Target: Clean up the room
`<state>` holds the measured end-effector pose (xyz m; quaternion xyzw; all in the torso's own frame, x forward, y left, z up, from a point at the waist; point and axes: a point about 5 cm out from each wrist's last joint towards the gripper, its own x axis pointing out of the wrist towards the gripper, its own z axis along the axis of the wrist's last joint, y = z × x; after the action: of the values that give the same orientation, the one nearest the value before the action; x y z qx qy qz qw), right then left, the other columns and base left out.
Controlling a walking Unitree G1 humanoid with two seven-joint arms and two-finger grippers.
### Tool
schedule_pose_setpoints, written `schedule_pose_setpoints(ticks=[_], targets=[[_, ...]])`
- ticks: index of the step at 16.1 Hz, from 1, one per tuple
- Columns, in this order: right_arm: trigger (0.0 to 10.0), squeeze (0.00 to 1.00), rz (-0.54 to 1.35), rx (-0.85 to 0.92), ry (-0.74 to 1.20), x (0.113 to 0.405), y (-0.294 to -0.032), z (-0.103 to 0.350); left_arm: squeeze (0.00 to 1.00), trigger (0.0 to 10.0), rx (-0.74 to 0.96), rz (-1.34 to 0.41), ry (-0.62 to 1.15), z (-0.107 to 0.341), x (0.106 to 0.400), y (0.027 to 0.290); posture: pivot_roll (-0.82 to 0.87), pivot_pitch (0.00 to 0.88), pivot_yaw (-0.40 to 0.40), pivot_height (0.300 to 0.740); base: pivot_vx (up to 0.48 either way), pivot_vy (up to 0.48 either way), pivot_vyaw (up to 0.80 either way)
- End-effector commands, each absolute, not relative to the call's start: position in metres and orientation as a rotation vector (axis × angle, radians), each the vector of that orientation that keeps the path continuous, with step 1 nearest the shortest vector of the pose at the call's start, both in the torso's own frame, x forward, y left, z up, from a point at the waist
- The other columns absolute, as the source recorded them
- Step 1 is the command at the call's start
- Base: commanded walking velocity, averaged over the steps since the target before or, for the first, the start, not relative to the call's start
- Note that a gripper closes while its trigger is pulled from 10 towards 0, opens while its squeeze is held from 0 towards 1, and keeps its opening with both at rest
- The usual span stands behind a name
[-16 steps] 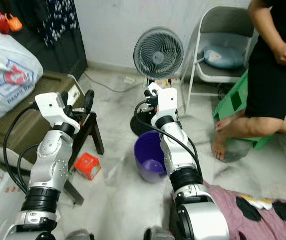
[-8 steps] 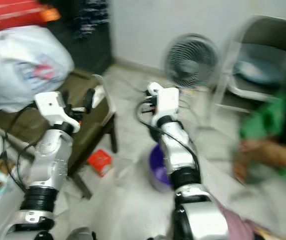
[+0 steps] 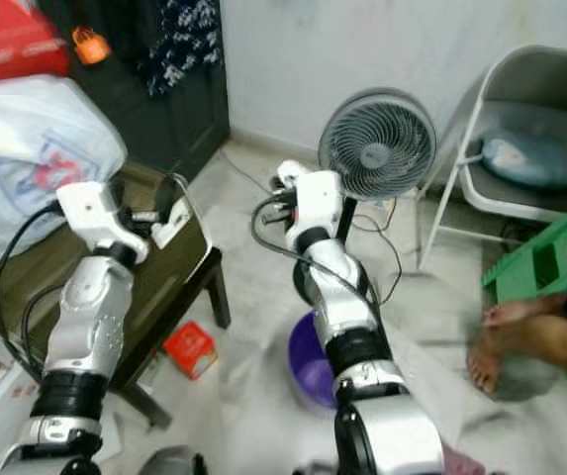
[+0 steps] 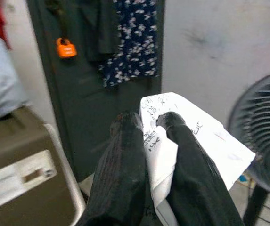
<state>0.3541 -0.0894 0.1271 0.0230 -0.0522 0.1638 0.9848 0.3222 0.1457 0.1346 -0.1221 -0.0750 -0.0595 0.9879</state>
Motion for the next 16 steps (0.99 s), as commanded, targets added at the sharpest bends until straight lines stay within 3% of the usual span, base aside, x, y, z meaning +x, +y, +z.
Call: schedule_pose_setpoints(ticks=[1,9,16], targets=[[10.0,0.0,0.289,0.04,-0.11,0.356,-0.103,0.128,0.0,10.0,-0.252,-0.145,-0.158,0.138,0.323,0.135,0.02,0.0,-0.021,0.74,0.0,0.0,0.0],[10.0,0.0,0.267,0.062,-0.103,0.355,-0.105,0.126,0.0,10.0,-0.233,-0.128,-0.159,0.142,0.324,0.14,0.02,0.0,-0.02,0.74,0.0,0.0,0.0],[10.0,0.0,0.29,0.079,-0.08,0.345,-0.096,0.116,0.0,10.0,-0.161,-0.098,-0.11,0.131,0.298,0.157,0.04,0.0,-0.016,0.74,0.0,0.0,-0.69]])
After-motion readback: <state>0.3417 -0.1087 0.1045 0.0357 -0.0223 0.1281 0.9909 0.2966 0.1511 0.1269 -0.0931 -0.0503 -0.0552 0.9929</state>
